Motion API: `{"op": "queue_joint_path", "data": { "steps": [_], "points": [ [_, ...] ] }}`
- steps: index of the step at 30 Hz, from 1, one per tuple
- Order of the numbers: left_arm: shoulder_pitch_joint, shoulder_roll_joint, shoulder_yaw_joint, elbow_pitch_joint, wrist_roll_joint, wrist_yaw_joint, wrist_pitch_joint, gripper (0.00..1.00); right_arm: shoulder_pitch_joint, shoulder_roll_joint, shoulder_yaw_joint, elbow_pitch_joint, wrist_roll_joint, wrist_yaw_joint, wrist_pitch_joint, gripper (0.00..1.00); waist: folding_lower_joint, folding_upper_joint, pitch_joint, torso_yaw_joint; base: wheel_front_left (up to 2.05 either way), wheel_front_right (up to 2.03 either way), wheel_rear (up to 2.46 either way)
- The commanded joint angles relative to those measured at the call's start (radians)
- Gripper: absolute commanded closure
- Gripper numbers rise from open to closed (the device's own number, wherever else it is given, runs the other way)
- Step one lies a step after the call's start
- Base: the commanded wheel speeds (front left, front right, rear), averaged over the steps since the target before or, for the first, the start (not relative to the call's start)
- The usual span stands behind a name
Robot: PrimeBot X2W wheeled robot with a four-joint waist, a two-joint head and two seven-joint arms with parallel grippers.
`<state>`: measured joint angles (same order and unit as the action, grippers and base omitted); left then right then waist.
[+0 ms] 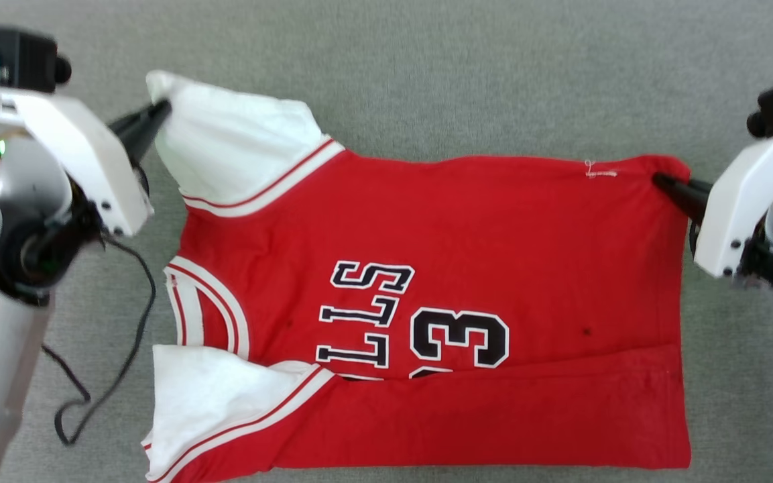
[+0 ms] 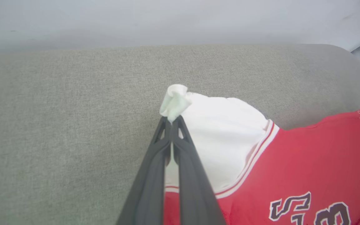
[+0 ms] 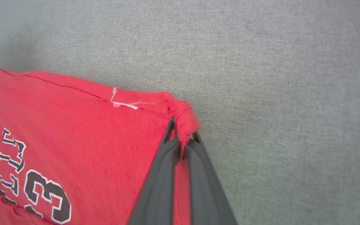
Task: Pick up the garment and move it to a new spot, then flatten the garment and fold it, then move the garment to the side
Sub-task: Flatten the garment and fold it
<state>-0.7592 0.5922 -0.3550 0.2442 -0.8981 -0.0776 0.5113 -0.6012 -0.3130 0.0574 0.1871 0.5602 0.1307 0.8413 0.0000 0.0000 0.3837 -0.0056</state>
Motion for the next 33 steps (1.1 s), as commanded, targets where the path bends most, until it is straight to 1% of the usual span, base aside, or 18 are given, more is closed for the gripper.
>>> {"op": "queue_joint_path", "data": {
  "steps": [1, 6, 11, 13, 16, 18, 19, 20, 21, 22, 23, 24, 27, 28, 31, 33],
  "points": [
    [0.033, 0.004, 0.005, -0.008, -0.006, 0.010, -0.009, 1.00, 0.026, -0.006, -0.001, -0.011, -0.005, 0.000, -0.011, 1.00, 0.0000, 0.0000, -0.043, 0.004, 0.00, 0.00, 0.00],
    [0.218, -0.001, 0.035, -0.059, -0.050, 0.046, -0.062, 1.00, 0.159, 0.003, -0.016, -0.051, 0.014, 0.000, -0.065, 1.00, 0.0000, 0.0000, -0.134, 0.016, 0.00, 0.00, 0.00],
    [0.436, -0.007, 0.061, -0.110, -0.091, 0.095, -0.111, 1.00, 0.315, 0.018, -0.030, -0.073, 0.035, 0.000, -0.101, 1.00, 0.0000, 0.0000, -0.214, 0.023, 0.00, 0.00, 0.00],
    [0.522, -0.019, 0.061, -0.129, -0.108, 0.113, -0.122, 1.00, 0.375, 0.024, -0.039, -0.074, 0.042, 0.000, -0.118, 1.00, 0.0000, 0.0000, -0.238, 0.024, 0.00, 0.00, 0.00],
    [0.620, -0.032, 0.050, -0.143, -0.125, 0.129, -0.127, 1.00, 0.456, 0.037, -0.061, -0.071, 0.049, 0.000, -0.148, 1.00, 0.0000, 0.0000, -0.255, 0.029, 0.00, 0.00, 0.00],
    [0.667, -0.054, 0.036, -0.136, -0.140, 0.130, -0.129, 1.00, 0.503, 0.039, -0.067, -0.061, 0.035, 0.000, -0.171, 1.00, 0.0000, 0.0000, -0.265, 0.031, 0.00, 0.00, 0.00],
    [0.690, -0.060, 0.028, -0.128, -0.140, 0.129, -0.130, 1.00, 0.528, 0.052, -0.071, -0.055, 0.040, 0.000, -0.181, 0.92, 0.0000, 0.0000, -0.269, 0.029, 0.00, 0.00, 0.00],
    [0.706, -0.063, 0.019, -0.118, -0.139, 0.127, -0.129, 1.00, 0.544, 0.053, -0.073, -0.049, 0.031, 0.000, -0.198, 0.67, 0.0000, 0.0000, -0.271, 0.028, 0.00, 0.00, 0.00],
    [0.713, -0.070, 0.017, -0.109, -0.138, 0.125, -0.140, 0.89, 0.557, 0.053, -0.072, -0.042, 0.024, 0.000, -0.211, 0.08, 0.0000, 0.0000, -0.274, 0.027, 0.00, 0.00, 0.00],
    [0.718, -0.080, 0.017, -0.098, -0.133, 0.126, -0.156, 0.53, 0.570, 0.064, -0.072, -0.034, 0.028, 0.000, -0.228, 0.00, 0.0000, 0.0000, -0.278, 0.025, 0.00, 0.00, 0.00],
    [0.727, -0.086, 0.011, -0.087, -0.130, 0.123, -0.165, 0.18, 0.582, 0.071, -0.075, -0.027, 0.030, 0.000, -0.244, 0.00, 0.0000, 0.0000, -0.281, 0.023, 0.00, 0.00, 0.00],
    [0.735, -0.091, 0.006, -0.076, -0.120, 0.122, -0.177, 0.00, 0.592, 0.070, -0.074, -0.022, 0.021, 0.000, -0.259, 0.00, 0.0000, 0.0000, -0.286, 0.021, 0.00, 0.00, 0.00],
    [0.737, -0.103, -0.005, -0.069, -0.086, 0.112, -0.231, 0.00, 0.612, 0.076, -0.072, -0.028, 0.011, 0.000, -0.307, 0.00, 0.0000, 0.0000, -0.304, 0.014, 0.00, 0.00, 0.00],
    [0.736, -0.102, -0.008, -0.072, -0.066, 0.115, -0.253, 0.00, 0.619, 0.076, -0.071, -0.038, 0.008, 0.000, -0.320, 0.00, 0.0000, 0.0000, -0.311, 0.012, 0.00, 0.00, 0.00],
    [0.733, -0.099, -0.005, -0.094, -0.006, 0.130, -0.333, 0.00, 0.634, 0.063, -0.078, -0.086, -0.007, 0.000, -0.352, 0.00, 0.0000, 0.0000, -0.332, 0.003, 0.00, 0.00, 0.00],
    [0.743, -0.103, -0.001, -0.121, 0.028, 0.149, -0.383, 0.00, 0.641, 0.057, -0.089, -0.122, -0.014, 0.000, -0.358, 0.00, 0.0000, 0.0000, -0.344, -0.004, 0.00, 0.00, 0.00]
  ]
}}
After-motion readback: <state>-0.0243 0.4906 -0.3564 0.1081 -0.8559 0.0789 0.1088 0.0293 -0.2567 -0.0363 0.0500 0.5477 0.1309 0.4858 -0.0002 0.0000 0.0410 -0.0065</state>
